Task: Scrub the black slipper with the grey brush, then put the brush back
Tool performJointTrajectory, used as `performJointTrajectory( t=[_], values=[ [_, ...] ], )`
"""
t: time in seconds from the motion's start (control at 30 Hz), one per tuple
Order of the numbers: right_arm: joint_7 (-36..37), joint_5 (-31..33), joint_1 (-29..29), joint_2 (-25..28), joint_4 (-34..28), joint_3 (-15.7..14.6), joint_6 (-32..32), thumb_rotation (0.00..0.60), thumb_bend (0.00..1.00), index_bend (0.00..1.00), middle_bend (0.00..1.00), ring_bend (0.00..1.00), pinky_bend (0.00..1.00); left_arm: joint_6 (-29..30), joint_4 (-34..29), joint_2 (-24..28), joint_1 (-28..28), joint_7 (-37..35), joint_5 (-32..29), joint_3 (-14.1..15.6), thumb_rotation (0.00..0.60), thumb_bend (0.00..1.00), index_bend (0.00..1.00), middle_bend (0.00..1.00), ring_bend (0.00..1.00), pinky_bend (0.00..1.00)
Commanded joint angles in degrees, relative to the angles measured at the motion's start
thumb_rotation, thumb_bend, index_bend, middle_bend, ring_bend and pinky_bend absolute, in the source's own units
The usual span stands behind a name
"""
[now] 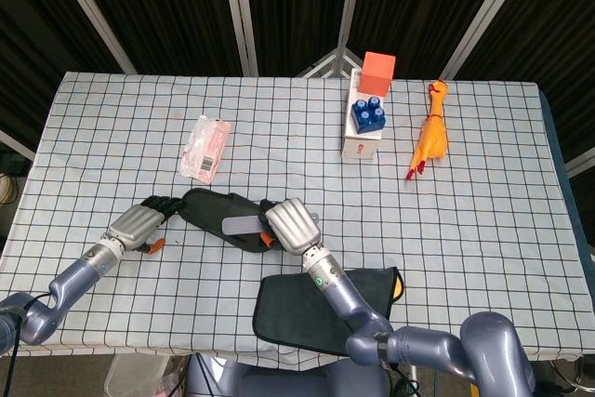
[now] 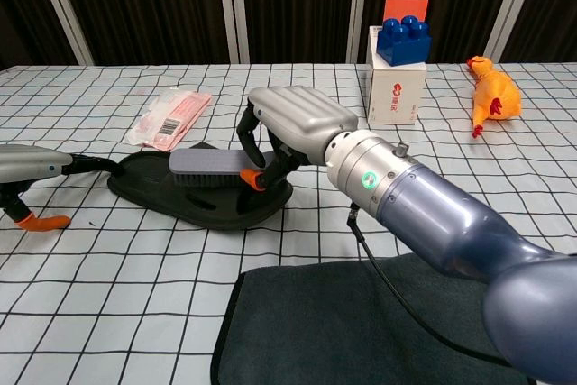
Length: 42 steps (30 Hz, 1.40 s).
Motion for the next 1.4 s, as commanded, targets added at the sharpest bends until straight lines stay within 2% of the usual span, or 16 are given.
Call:
performJointTrajectory(
  t=[0.03,0.37,0.8,0.9,1.07,1.3,1.4],
  values=[
    [-0.2,0.3,0.0,-0.2,0.7,0.3,-0.1,0.6,0.97,0.79,0.77,0.65,0.67,0.0,0.0,0.1,0.0,-0.1,-0.1,0.0,0.6,0.59,0.0,0.0,0.0,0.0],
    [-0.8,0.8,-0.2,-0.4,3.9,0.5,-0.3,0.6,0.97,0.79,0.77,0.65,0.67,0.4,-0.6,0.4,0.1,0.1,0.0,0.2,0.6,0.59,0.0,0.0,0.0,0.0],
    [-1.9,0.1,-2.2,2.6,2.2,-0.2,1.4,0.6,0.97,0.79,0.77,0.65,0.67,2.2,-2.6,1.7,0.8,0.7,-0.4,-0.2,0.6,0.59,0.0,0.0,0.0,0.0],
    [-2.3,-0.1,-2.8,3.7,0.7,-0.1,2.4,0.6,0.97,0.79,0.77,0.65,0.67,4.3,-4.2,2.8,1.3,0.6,0.1,-0.4,0.6,0.52,0.0,0.0,0.0,0.0],
    [-4.0,-0.4,-4.7,7.1,-4.2,-0.6,4.3,0.6,0.97,0.79,0.77,0.65,0.67,9.4,-8.4,5.9,2.8,-0.8,2.2,-0.2,0.6,0.28,0.0,0.0,0.0,0.0],
    [-5.0,-0.1,-10.1,14.6,-12.6,-2.5,8.2,0.6,0.97,0.79,0.77,0.65,0.67,22.4,-14.6,12.6,8.2,-4.6,7.3,2.0,0.599,0.22,0.0,0.0,0.0,0.0],
    [-5.0,0.1,-11.7,16.7,-14.5,-3.0,9.1,0.6,0.97,0.79,0.77,0.65,0.67,25.4,-16.2,14.6,10.1,-5.3,8.7,3.3,0.592,0.22,0.0,0.0,0.0,0.0]
  ],
)
